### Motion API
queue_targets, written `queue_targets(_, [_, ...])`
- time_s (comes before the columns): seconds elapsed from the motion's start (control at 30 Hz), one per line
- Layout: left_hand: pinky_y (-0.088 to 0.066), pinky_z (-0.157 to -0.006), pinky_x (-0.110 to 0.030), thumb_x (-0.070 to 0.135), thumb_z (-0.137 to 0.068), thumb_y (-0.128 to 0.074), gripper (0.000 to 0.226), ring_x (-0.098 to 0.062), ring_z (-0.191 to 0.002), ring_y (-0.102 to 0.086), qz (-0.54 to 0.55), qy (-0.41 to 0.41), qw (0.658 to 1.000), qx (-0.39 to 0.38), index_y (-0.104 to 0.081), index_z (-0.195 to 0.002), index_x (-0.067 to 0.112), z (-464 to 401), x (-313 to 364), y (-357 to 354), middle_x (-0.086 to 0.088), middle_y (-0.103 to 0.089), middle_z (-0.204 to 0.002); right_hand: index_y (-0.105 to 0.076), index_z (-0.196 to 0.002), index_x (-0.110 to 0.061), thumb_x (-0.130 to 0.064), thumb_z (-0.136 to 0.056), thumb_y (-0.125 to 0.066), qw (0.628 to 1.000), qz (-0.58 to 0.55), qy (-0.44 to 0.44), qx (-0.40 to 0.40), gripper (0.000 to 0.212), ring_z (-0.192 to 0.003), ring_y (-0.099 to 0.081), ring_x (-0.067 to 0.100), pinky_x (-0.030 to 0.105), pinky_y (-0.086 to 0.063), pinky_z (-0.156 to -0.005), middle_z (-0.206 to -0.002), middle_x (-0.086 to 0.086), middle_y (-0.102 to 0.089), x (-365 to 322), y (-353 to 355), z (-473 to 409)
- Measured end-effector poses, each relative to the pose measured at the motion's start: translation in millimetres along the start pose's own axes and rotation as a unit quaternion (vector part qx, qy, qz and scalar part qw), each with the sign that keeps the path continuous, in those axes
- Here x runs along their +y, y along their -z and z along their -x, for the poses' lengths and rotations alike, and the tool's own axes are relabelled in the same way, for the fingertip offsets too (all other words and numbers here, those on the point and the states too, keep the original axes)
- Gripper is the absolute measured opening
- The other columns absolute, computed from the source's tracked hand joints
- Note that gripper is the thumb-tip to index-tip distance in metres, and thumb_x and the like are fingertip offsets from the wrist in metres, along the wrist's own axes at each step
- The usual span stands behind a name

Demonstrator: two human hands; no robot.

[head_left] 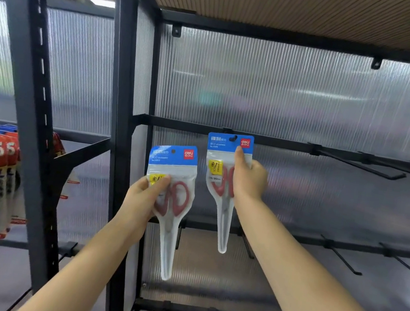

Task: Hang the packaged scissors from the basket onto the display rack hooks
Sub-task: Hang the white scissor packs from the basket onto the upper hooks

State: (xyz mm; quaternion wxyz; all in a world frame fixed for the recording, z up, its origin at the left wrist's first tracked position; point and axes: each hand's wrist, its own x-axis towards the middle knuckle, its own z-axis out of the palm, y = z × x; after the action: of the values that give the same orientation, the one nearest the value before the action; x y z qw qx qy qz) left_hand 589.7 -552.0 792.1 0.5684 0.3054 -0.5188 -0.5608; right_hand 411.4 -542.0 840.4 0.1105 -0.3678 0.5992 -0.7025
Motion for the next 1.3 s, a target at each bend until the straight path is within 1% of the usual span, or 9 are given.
queue_targets(0.1, [-0.052, -0.073, -0.034, 0.021, -0.093, -0.054, 0.018, -0.022, -0.091, -0.065, 0.003, 0.002, 1.000, 0.006, -0.062, -0.107, 0.014, 1, -2, -1, -0.006, -0.069, -0.098, -0.051, -0.069, -0.015, -0.047, -0.094, -0.046, 1.000, 0.026, -0.008, -0.016, 0.041, -0.066, -0.052, 0.014, 0.025, -0.038, -0.055, -0.072, 0.001, -0.056, 1, -5, -10])
queue_targets(0.3, [-0.052, -0.071, -0.032, 0.022, -0.091, -0.056, 0.016, -0.020, -0.091, -0.066, 0.002, 0.000, 1.000, 0.027, -0.063, -0.104, 0.017, 2, -3, -6, -0.003, -0.070, -0.097, -0.063, -0.094, -0.004, -0.050, -0.095, -0.043, 0.996, 0.063, -0.015, -0.065, 0.050, -0.060, -0.049, 0.006, 0.020, -0.037, -0.052, -0.081, 0.003, -0.059, 8, -9, -30])
queue_targets(0.53, [-0.052, -0.068, -0.030, 0.023, -0.092, -0.056, 0.015, -0.018, -0.088, -0.066, -0.009, -0.003, 0.999, 0.034, -0.062, -0.104, 0.018, -1, -5, -19, -0.002, -0.070, -0.096, -0.053, -0.074, -0.009, -0.053, -0.095, -0.040, 0.986, 0.124, -0.007, -0.113, 0.050, -0.056, -0.044, 0.008, 0.022, -0.031, -0.048, -0.067, 0.001, -0.050, 8, -6, -46])
queue_targets(0.67, [-0.052, -0.065, -0.030, 0.022, -0.092, -0.055, 0.013, -0.018, -0.084, -0.068, -0.011, -0.001, 1.000, 0.025, -0.063, -0.102, 0.017, 0, -7, -29, -0.002, -0.071, -0.093, -0.044, -0.061, -0.012, -0.055, -0.094, -0.040, 0.973, 0.155, -0.020, -0.169, 0.054, -0.060, -0.047, 0.016, 0.028, -0.036, -0.055, -0.067, 0.004, -0.049, 7, -2, -56])
queue_targets(0.77, [-0.053, -0.065, -0.030, 0.022, -0.092, -0.056, 0.014, -0.018, -0.082, -0.069, -0.013, -0.005, 1.000, 0.012, -0.064, -0.102, 0.017, 3, -10, -33, -0.002, -0.072, -0.092, -0.044, -0.063, -0.013, -0.047, -0.095, -0.045, 0.968, 0.165, 0.005, -0.190, 0.047, -0.064, -0.046, 0.018, 0.029, -0.033, -0.057, -0.067, 0.004, -0.048, 5, 6, -59])
queue_targets(0.9, [-0.052, -0.064, -0.027, 0.023, -0.091, -0.056, 0.014, -0.015, -0.080, -0.070, -0.026, -0.010, 1.000, -0.008, -0.063, -0.101, 0.017, 10, -14, -35, 0.001, -0.073, -0.088, -0.061, -0.103, -0.012, -0.036, -0.094, -0.052, 0.971, 0.132, 0.106, -0.170, 0.027, -0.086, -0.053, 0.008, 0.019, -0.037, -0.062, -0.095, -0.004, -0.059, -2, 31, -45])
queue_targets(1.07, [-0.054, -0.062, -0.022, 0.020, -0.092, -0.056, 0.011, -0.011, -0.076, -0.070, -0.030, -0.004, 0.999, -0.030, -0.064, -0.098, 0.015, 19, -18, -43, 0.001, -0.073, -0.084, -0.061, -0.099, -0.024, -0.042, -0.089, -0.057, 0.936, 0.106, 0.113, -0.316, 0.021, -0.099, -0.062, 0.012, 0.033, -0.051, -0.085, -0.103, -0.003, -0.067, -14, 59, -27])
queue_targets(1.17, [-0.055, -0.067, -0.025, 0.018, -0.092, -0.056, 0.014, -0.015, -0.080, -0.069, -0.021, -0.002, 0.999, -0.033, -0.064, -0.101, 0.011, 22, -17, -49, -0.002, -0.072, -0.087, -0.062, -0.101, -0.019, -0.034, -0.089, -0.060, 0.921, 0.113, 0.110, -0.356, 0.020, -0.091, -0.066, 0.014, 0.031, -0.052, -0.079, -0.099, 0.002, -0.069, -22, 68, -18])
queue_targets(1.3, [-0.054, -0.075, -0.029, 0.018, -0.091, -0.058, 0.013, -0.018, -0.086, -0.067, -0.030, -0.012, 0.999, -0.043, -0.065, -0.100, 0.012, 22, -14, -59, -0.005, -0.071, -0.092, -0.061, -0.095, -0.017, -0.021, -0.088, -0.064, 0.924, 0.089, 0.115, -0.355, 0.009, -0.082, -0.065, 0.018, 0.035, -0.054, -0.074, -0.092, 0.006, -0.069, -29, 66, -10])
